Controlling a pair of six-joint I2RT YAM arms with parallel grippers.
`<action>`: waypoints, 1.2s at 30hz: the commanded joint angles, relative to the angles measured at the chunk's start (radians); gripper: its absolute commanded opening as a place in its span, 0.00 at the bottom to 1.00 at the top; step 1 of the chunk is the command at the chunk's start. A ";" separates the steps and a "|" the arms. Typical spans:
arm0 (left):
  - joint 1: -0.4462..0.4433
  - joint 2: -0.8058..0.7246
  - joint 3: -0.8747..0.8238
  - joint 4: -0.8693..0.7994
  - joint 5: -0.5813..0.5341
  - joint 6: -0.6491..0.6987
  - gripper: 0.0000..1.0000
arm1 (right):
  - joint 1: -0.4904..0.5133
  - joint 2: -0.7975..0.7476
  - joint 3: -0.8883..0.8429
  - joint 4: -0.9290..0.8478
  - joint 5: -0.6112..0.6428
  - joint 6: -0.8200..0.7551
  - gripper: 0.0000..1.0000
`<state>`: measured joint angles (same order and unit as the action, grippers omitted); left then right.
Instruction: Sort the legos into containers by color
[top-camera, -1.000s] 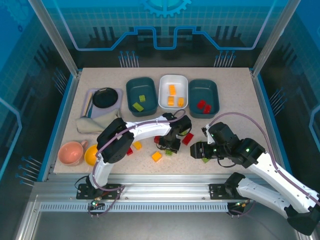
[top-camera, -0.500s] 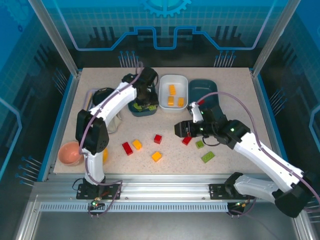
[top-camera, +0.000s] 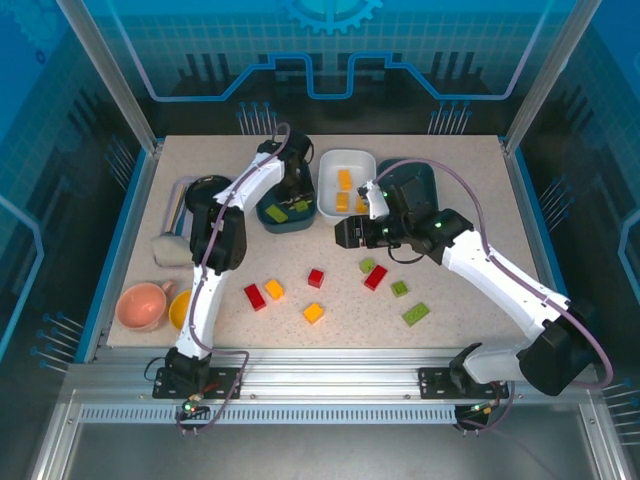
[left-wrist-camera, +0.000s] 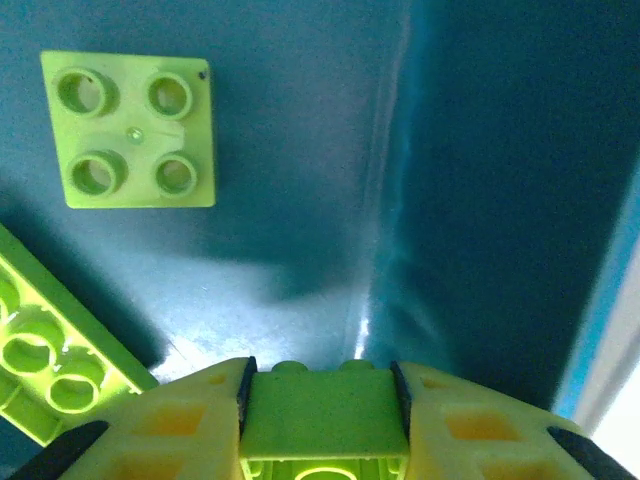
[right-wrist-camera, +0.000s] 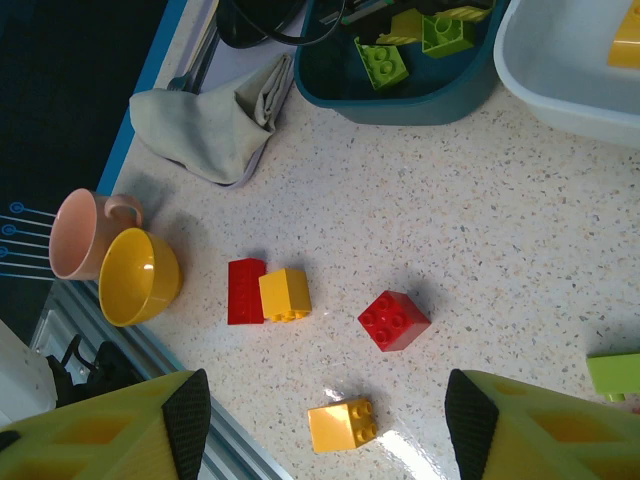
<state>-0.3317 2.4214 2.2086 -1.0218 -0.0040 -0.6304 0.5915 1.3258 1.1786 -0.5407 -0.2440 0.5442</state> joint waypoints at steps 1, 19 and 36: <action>0.013 -0.005 -0.006 -0.024 0.005 -0.016 0.40 | -0.012 0.014 0.042 -0.047 0.008 -0.035 0.66; 0.000 -0.639 -0.518 0.080 -0.062 -0.179 0.70 | 0.262 0.252 0.172 -0.139 0.194 -0.325 0.69; 0.000 -1.559 -1.060 -0.285 -0.382 -0.443 0.71 | 0.482 0.957 0.832 -0.220 0.215 -0.247 0.73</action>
<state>-0.3271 0.8982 1.1492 -1.2003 -0.3370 -1.0439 1.0710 2.2040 1.9038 -0.6815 -0.0574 0.2489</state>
